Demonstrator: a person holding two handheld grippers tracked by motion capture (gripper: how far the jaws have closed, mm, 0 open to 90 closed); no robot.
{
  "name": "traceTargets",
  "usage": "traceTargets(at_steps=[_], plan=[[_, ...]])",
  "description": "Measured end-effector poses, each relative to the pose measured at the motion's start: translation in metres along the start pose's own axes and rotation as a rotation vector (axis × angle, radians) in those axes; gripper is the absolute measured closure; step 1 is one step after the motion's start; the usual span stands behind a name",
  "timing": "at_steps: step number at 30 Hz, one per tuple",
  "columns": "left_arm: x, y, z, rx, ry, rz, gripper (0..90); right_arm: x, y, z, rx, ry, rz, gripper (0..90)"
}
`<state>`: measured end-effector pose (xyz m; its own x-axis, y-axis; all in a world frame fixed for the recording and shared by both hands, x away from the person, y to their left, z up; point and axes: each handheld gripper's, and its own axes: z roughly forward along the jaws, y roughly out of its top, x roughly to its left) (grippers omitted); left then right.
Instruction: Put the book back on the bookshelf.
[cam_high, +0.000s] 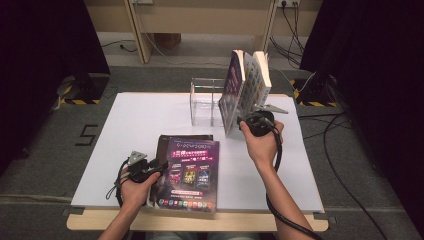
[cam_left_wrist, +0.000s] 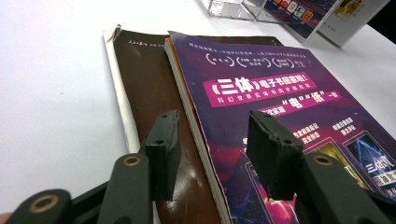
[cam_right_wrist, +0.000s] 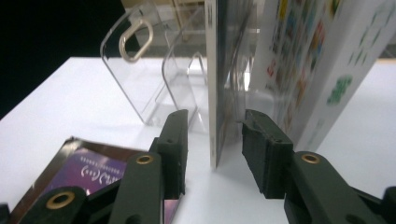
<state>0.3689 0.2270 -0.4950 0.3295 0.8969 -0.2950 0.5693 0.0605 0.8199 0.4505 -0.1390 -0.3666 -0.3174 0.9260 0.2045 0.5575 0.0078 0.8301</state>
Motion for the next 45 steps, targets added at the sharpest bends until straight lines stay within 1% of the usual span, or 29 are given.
traceTargets(at_steps=[1,2,4,5,6,8,9,10,11,12,17,20,21,22,25,27,28,29,31,32,33,35,36,38,40,44,45], plan=[[0.000,0.000,0.001,0.002,0.001,-0.001,53.5,-0.001,-0.005,0.001,0.010,0.000,-0.004,61.5],[0.000,0.000,0.001,0.002,0.001,-0.001,53.5,-0.001,-0.005,0.001,0.010,0.000,-0.004,61.5],[0.000,0.001,0.002,0.003,0.002,0.001,53.5,-0.003,-0.012,0.002,0.028,0.003,-0.001,61.4],[0.000,0.001,0.001,0.003,0.002,0.006,53.5,-0.006,-0.018,0.003,0.037,0.001,0.001,61.3],[0.000,0.001,0.001,0.003,0.002,0.006,53.5,-0.006,-0.018,0.003,0.037,0.001,0.001,61.3],[0.000,0.002,0.001,0.004,0.001,0.004,53.5,-0.009,-0.028,0.002,0.053,0.002,0.012,61.1],[0.000,0.002,0.001,0.004,0.001,0.006,53.5,-0.009,-0.028,0.002,0.053,0.002,0.012,61.1],[0.000,0.001,0.001,0.004,0.001,0.006,53.5,-0.011,-0.034,0.001,0.065,0.000,0.009,60.9],[0.000,0.001,0.001,0.006,0.001,0.010,53.5,-0.011,-0.034,0.001,0.065,0.000,0.009,60.9],[0.000,0.001,0.001,0.006,0.002,0.011,53.6,-0.012,-0.039,0.001,0.075,-0.002,0.014,60.8],[-0.001,0.000,0.001,0.010,-0.002,0.012,53.8,-0.014,-0.047,0.001,0.094,-0.003,0.019,60.8],[-0.001,0.000,0.000,0.007,-0.006,0.011,53.8,-0.012,-0.050,0.003,0.111,0.006,0.020,60.8],[-0.001,0.000,0.000,0.006,-0.006,0.011,53.8,-0.010,-0.051,0.005,0.116,0.008,0.010,60.7],[0.000,-0.001,-0.001,0.007,-0.005,0.010,53.8,-0.010,-0.051,0.005,0.116,0.008,0.010,60.7],[0.000,-0.001,-0.002,0.006,-0.001,0.008,53.8,-0.007,-0.055,0.012,0.136,0.021,0.007,60.7],[0.000,0.000,-0.002,0.001,-0.001,0.006,53.8,-0.006,-0.056,0.014,0.140,0.024,0.013,60.7],[0.000,0.001,-0.002,0.002,0.000,0.006,53.8,-0.004,-0.059,0.017,0.151,0.032,0.013,60.3],[0.000,0.001,-0.001,0.005,-0.001,0.011,53.8,-0.004,-0.059,0.017,0.151,0.032,0.013,60.3],[-0.001,0.004,-0.001,0.004,-0.002,0.012,53.7,-0.003,-0.064,0.023,0.198,0.064,0.031,59.8],[-0.001,0.005,-0.002,0.004,-0.001,0.011,53.6,-0.002,-0.067,0.026,0.211,0.065,0.027,59.8],[0.000,0.006,-0.002,0.006,0.001,0.011,53.4,0.000,-0.071,0.029,0.227,0.056,0.018,59.8],[0.000,0.009,-0.003,0.008,-0.003,0.006,53.1,0.001,-0.077,0.034,0.257,0.064,0.029,59.8],[0.000,0.009,-0.003,0.005,-0.006,0.007,53.0,0.003,-0.082,0.035,0.272,0.059,0.027,59.7],[0.000,0.009,-0.003,0.005,-0.005,0.005,53.0,0.004,-0.083,0.036,0.281,0.067,0.021,59.6],[0.001,0.008,-0.002,0.007,-0.006,-0.006,53.0,0.005,-0.084,0.036,0.282,0.064,0.019,59.6],[0.003,0.007,0.001,0.018,0.000,-0.011,52.9,0.005,-0.089,0.040,0.310,0.077,0.034,58.7],[0.003,0.007,0.002,0.018,0.003,-0.010,52.9,0.005,-0.089,0.040,0.310,0.077,0.034,58.7]])
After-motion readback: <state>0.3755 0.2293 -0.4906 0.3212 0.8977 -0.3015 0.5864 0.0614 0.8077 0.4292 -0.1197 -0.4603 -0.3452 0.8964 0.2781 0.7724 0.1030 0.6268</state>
